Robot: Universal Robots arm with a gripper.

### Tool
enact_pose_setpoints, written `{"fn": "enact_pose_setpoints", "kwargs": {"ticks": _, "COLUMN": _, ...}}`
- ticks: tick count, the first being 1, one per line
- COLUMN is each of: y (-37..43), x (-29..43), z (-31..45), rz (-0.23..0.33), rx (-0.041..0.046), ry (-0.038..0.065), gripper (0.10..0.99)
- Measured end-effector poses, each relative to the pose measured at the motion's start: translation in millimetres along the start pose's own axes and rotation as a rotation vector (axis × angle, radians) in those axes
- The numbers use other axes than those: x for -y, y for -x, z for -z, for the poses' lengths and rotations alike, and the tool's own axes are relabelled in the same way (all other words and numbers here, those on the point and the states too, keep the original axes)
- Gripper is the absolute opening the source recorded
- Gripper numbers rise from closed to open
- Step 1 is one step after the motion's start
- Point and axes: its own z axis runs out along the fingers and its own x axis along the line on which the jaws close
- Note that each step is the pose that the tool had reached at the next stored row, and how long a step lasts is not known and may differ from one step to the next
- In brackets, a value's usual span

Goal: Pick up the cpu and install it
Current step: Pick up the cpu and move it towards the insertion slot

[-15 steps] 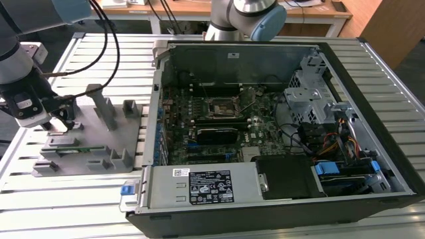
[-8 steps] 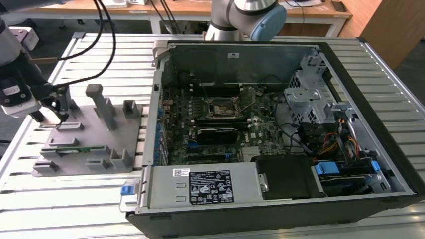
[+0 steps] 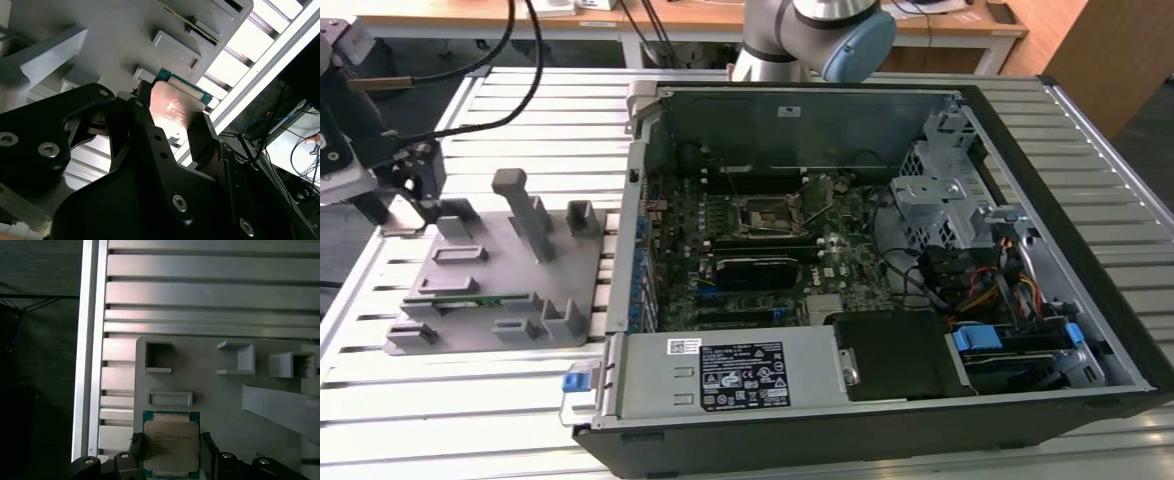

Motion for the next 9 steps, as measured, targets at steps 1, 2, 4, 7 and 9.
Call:
{"fn": "enact_pose_setpoints", "kwargs": {"ticks": 1, "y": -0.2, "x": -0.3, "z": 4.9, "rz": 0.0, "rx": -0.0001, "ry": 0.0, "gripper": 0.537}}
{"fn": "enact_pose_setpoints", "kwargs": {"ticks": 2, "y": -0.3, "x": -0.5, "z": 9.4, "rz": 0.0, "rx": 0.0001, "ry": 0.0, "gripper": 0.537}}
{"fn": "enact_pose_setpoints", "kwargs": {"ticks": 4, "y": -0.6, "x": -1.1, "z": 18.4, "rz": 0.0, "rx": -0.0001, "ry": 0.0, "gripper": 0.537}}
{"fn": "enact_pose_setpoints", "kwargs": {"ticks": 7, "y": -0.9, "x": -1.8, "z": 31.8, "rz": 0.0, "rx": 0.0, "ry": 0.0, "gripper": 0.537}}
{"fn": "enact_pose_setpoints", "kwargs": {"ticks": 9, "y": -1.2, "x": -2.4, "z": 40.9, "rz": 0.0, "rx": 0.0, "ry": 0.0, "gripper": 0.537}}
